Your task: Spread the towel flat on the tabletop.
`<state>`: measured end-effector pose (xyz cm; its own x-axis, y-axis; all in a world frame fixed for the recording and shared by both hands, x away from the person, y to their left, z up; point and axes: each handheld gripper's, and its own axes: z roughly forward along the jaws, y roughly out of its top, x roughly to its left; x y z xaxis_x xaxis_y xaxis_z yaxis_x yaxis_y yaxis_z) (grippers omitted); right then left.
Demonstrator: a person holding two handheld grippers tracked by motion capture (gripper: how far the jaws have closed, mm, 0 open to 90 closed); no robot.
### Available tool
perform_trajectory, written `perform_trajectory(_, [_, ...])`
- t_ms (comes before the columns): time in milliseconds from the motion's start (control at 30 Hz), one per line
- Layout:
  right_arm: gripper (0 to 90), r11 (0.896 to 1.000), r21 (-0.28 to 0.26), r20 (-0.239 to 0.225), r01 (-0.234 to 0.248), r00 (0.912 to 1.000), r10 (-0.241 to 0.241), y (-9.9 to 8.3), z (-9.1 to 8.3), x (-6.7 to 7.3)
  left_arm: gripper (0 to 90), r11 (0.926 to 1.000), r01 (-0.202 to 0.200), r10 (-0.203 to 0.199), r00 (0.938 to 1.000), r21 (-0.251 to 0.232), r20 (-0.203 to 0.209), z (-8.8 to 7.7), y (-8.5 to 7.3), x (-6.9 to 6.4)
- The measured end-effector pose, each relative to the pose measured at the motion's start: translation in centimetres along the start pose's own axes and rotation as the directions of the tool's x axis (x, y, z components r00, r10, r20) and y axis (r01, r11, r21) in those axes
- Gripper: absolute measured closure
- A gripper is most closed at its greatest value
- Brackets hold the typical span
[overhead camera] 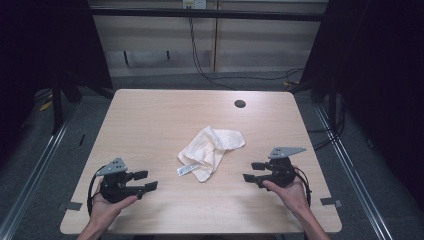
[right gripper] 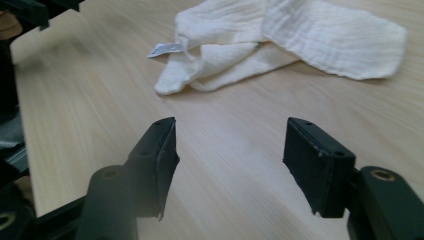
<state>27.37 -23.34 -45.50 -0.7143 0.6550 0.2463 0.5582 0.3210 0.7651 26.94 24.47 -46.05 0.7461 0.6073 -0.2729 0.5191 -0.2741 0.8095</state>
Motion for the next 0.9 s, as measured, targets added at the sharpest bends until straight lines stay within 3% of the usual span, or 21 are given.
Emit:
perform_trajectory(33, [41.3,1.0,0.005,0.013,0.015,0.9998,-0.015,0.2,0.2,0.2,37.7,1.0,0.0,0.0,1.0,-0.006,-0.002,-0.2,0.0,0.0])
perform_trajectory(300, [44.4,0.999,0.007,-0.035,0.039,0.9986,-0.038,2.2,1.5,0.1,37.7,0.9998,0.016,-0.016,0.9998,-0.012,-0.012,-0.4,-0.1,0.4])
perform_trajectory(500, [45.4,0.998,-0.006,-0.053,0.063,0.9966,-0.063,3.8,2.0,0.5,38.6,0.999,-0.044,0.044,0.9986,-0.001,-0.028,-0.5,0.1,-0.4])
perform_trajectory(700, [47.7,0.997,0.003,-0.019,0.076,0.997,-0.075,5.3,2.9,0.0,39.8,0.999,-0.043,0.043,0.9988,0.011,-0.024,-0.3,-0.1,-0.1])
perform_trajectory(900, [47.1,0.995,-0.021,-0.048,0.099,0.9938,-0.1,6.6,3.3,-0.7,38.3,0.9987,-0.05,0.05,0.9987,-0.002,-0.014,-0.5,-0.2,-0.2])
